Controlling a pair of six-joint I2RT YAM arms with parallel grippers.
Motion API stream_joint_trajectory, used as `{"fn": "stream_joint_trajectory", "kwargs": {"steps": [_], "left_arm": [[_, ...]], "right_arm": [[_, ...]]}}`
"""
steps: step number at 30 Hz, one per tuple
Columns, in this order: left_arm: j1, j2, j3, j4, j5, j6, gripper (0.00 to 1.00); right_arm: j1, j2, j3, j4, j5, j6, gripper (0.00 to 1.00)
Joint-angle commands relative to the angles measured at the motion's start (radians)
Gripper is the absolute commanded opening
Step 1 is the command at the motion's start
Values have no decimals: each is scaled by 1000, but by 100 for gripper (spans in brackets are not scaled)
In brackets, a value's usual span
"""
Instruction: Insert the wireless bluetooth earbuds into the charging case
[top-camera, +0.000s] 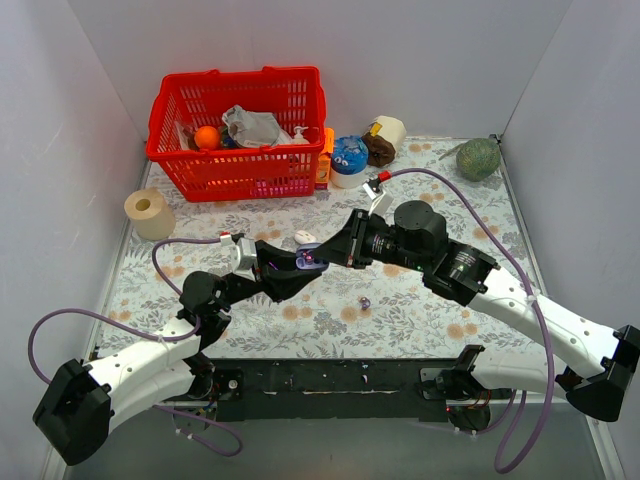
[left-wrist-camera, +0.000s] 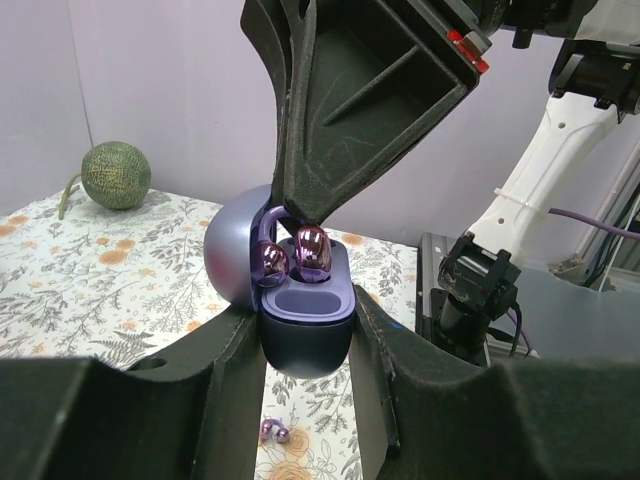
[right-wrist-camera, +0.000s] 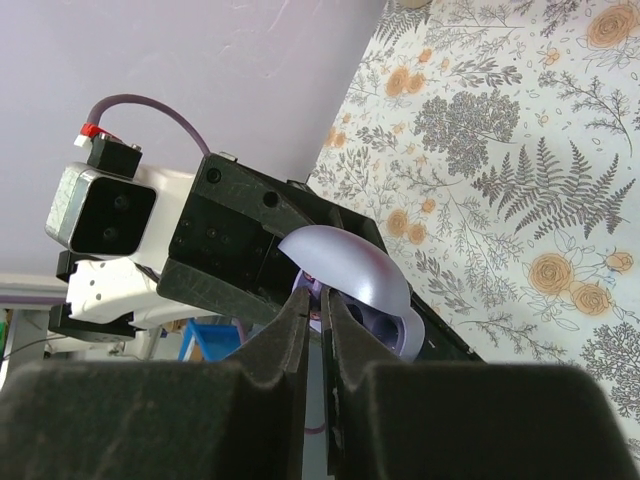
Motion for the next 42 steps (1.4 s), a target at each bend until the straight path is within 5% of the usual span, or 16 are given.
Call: {"fn": "stream_joint_trajectory", "kwargs": {"steps": [1,12,16,24,42], "left_arm": [[-9,-26,35,23,32,8,0],[-9,-42,26,25,35,-1,0],[-9,-40,26,25,34,-1,0],[-9,-43,24,26,32,1,0],[-12,-43,37,5,38,19,0]], "right_arm": [[1,4,-11,51,0,-2,11],[0,-2,-26,51,0,-10,1],[0,-2,-25,44,3,-4,28],[-4,-8,-37,47,24,14,38],[-8,-32,-80,125,96,94,22]]}}
